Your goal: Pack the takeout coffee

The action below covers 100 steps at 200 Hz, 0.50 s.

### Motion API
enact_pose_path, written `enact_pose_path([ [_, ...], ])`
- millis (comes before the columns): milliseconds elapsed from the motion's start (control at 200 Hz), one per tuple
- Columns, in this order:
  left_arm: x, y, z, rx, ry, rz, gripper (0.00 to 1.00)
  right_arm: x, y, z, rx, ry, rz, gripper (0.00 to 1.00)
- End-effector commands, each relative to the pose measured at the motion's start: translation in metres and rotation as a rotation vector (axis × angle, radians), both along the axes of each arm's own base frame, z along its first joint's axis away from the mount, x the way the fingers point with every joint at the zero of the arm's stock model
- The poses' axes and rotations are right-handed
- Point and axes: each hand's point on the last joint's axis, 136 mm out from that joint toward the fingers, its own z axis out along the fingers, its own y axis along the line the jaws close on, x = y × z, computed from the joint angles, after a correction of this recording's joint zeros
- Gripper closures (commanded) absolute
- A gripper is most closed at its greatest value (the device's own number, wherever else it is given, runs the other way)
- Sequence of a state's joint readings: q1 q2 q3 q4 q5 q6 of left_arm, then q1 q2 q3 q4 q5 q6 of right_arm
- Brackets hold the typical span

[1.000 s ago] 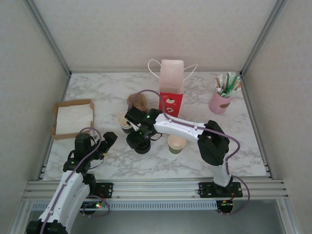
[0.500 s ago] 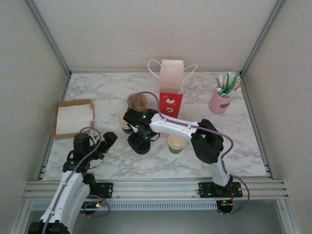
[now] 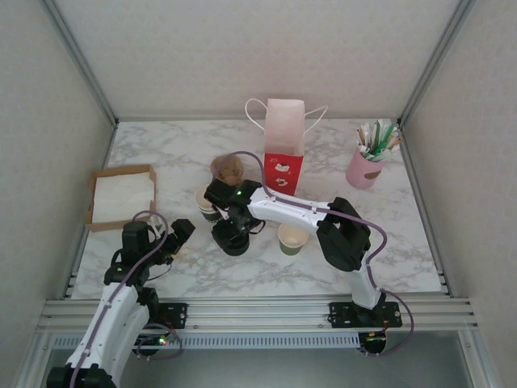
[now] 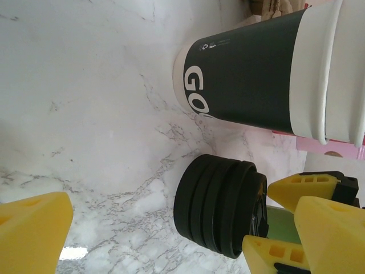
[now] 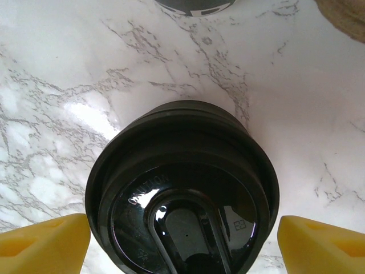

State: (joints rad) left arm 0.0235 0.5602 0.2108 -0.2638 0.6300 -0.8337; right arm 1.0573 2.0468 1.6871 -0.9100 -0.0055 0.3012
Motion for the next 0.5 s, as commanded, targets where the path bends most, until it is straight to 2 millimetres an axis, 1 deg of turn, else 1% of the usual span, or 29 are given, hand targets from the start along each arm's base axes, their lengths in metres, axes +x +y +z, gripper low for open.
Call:
enact_pose_path([
  [0, 0.0005, -0.0001, -0.0005, 0.003, -0.016, -0.015, 0.0, -0.005, 0.0021, 0.0068, 0.02, 0.032, -0.02, 0.14],
  [260, -0.0002, -0.0017, -0.0008, -0.002, -0.015, -0.023, 0.0, -0.0033, -0.0011, -0.0004, 0.027, 0.069, -0.046, 0.15],
  [496, -0.0013, -0.0068, -0.0013, -0.021, -0.014, -0.053, 0.01, -0.0016, -0.0031, 0.0011, 0.052, 0.091, -0.068, 0.14],
])
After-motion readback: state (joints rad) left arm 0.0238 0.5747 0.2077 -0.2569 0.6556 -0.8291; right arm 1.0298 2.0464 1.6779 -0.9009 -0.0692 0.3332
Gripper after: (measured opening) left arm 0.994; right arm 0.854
